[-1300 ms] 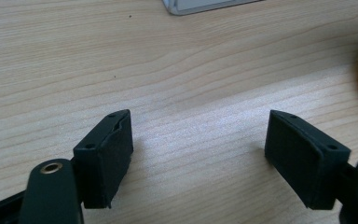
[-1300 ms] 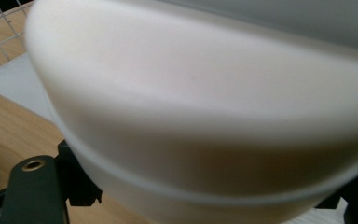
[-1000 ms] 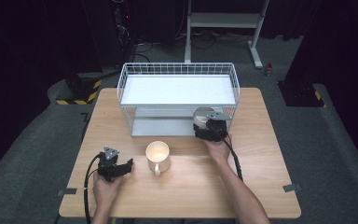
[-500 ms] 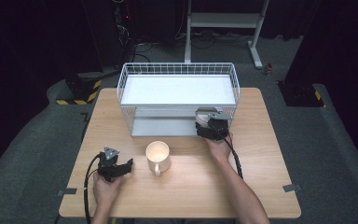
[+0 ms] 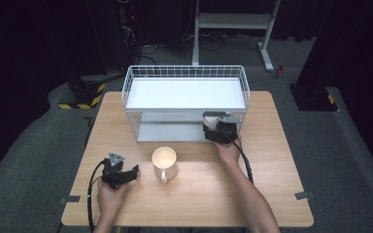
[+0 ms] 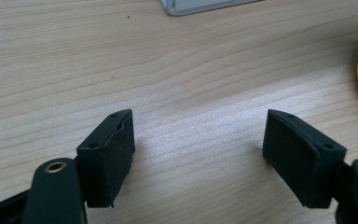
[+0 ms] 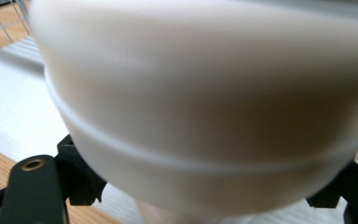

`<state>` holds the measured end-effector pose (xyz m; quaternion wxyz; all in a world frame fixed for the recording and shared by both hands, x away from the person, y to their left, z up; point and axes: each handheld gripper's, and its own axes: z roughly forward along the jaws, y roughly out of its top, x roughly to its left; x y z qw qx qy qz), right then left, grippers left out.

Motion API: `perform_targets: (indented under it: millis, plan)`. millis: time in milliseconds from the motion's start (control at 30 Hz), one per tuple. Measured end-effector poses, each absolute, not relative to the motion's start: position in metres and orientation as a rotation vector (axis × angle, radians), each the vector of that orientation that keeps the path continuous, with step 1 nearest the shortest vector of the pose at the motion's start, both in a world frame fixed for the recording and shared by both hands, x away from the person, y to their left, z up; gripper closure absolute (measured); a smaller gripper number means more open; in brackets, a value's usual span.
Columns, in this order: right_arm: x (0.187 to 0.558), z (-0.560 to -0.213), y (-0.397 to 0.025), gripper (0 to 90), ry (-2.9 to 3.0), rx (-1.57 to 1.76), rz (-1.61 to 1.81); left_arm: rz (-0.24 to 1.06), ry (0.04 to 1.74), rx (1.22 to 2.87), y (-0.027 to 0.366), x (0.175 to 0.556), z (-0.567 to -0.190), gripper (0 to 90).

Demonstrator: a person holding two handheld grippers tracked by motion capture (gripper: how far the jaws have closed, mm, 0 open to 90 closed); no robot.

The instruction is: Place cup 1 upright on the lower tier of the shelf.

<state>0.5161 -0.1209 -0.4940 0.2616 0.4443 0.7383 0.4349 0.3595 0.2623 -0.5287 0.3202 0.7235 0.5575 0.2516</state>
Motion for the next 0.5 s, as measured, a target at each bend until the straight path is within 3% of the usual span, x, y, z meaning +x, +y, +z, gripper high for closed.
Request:
perform_targets:
  millis: [500]
  plan:
    - [0.533, -0.498, -0.117, 18.9, 1.973, 1.173, 1.209, 0.661, 1.465, 1.901, 0.262, 0.360, -0.529, 25.5]
